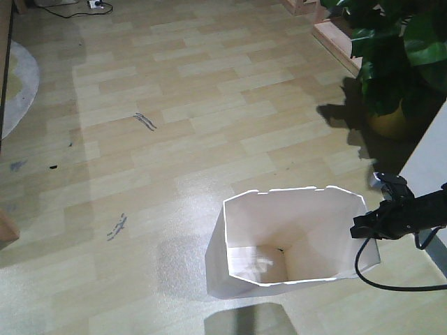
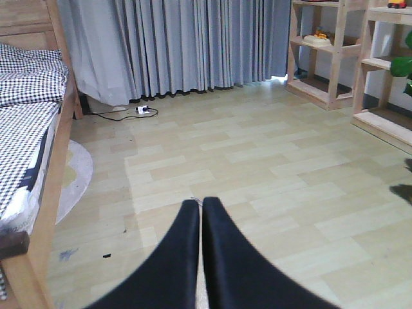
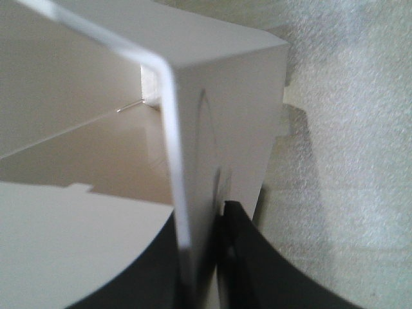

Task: Move trash bin to bedside with robot
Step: 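Drive the base toward the bed while holding the bin in the right gripper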

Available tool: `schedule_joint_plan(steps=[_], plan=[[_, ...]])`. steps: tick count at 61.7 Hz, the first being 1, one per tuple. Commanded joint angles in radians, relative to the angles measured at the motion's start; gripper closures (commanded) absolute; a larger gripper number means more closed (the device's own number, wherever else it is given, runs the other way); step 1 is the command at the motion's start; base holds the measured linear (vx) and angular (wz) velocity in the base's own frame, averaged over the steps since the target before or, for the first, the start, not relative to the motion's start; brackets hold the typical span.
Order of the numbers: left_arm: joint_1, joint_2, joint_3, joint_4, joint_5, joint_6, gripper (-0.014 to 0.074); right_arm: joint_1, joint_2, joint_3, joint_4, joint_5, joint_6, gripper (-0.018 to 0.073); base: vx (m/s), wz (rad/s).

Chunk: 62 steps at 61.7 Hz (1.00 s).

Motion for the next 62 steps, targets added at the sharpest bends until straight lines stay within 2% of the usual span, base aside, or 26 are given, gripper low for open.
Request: schedule_joint_plan(steps=[1, 34, 62], plan=[[0.0, -0.015, 0.019, -0.004, -0.065, 0.0, 0.0603, -0.007, -0.073, -0.014, 0.074, 0.214, 0.006, 0.0564, 0.32, 0.03], [0.0, -0.015, 0.019, -0.004, -0.065, 0.0, 0.0603, -0.007, -0.073, -0.014, 0.074, 0.214, 0.006, 0.0564, 0.34, 0.08], [0.0, -0.015, 0.019, -0.004, -0.064, 0.0, 0.0603, -0.007, -0.073, -0.014, 0.074, 0.214, 0.006, 0.0564, 0.34, 0.37]])
